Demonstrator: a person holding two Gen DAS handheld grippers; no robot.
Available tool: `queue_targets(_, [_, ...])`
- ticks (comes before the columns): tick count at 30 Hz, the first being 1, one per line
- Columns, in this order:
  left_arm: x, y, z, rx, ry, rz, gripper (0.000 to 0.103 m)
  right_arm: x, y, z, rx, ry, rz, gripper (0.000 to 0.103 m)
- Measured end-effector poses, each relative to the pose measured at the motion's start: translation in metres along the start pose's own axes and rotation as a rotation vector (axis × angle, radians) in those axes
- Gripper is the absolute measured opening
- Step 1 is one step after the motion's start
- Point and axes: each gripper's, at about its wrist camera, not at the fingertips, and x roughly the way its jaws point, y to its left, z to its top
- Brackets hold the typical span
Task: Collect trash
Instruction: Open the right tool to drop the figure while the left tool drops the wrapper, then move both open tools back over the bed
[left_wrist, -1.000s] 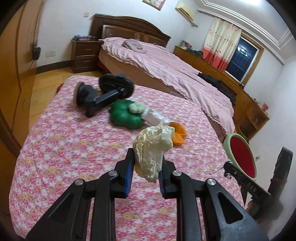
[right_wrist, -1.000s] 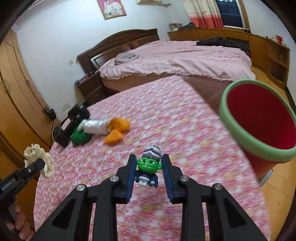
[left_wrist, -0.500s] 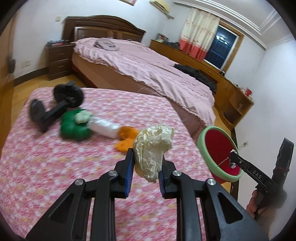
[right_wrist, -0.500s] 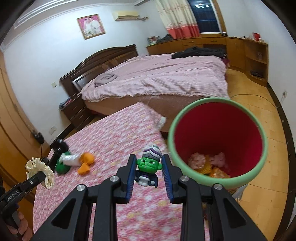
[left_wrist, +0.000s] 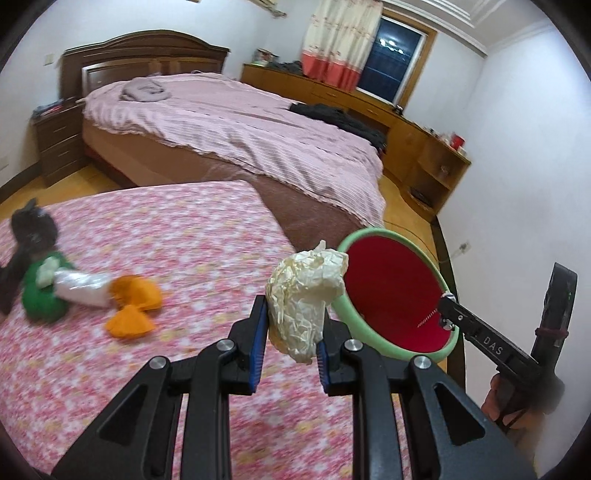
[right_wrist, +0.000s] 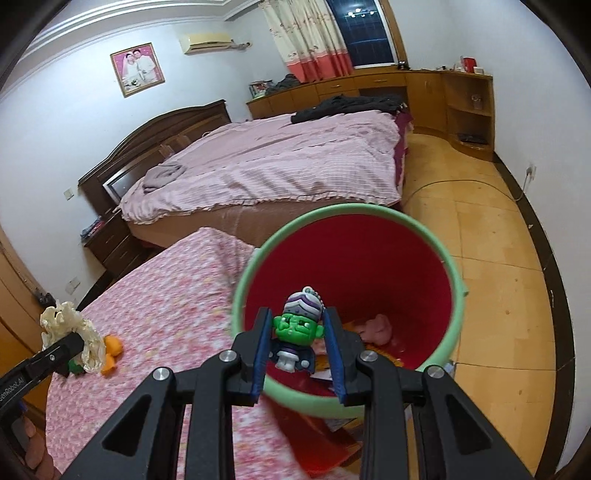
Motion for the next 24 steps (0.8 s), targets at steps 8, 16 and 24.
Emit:
queue_targets(8, [0.044, -0.042, 0.006, 0.070, 0.054, -0.045, 0.023, 0.014, -0.030, 0.004, 0.036, 0.025, -0.012, 0.032])
queue_targets(16, [0.081, -0.077, 0.004, 0.118, 0.098, -0.090, 0.023, 0.018, -0.054, 0.007, 0.071, 0.019, 0.005, 0.036])
queue_targets(24, [0.105, -0.092, 0.003, 0.124, 0.137, -0.102, 0.041, 0.016, -0.067, 0.009, 0.087, 0.001, 0.009, 0.042])
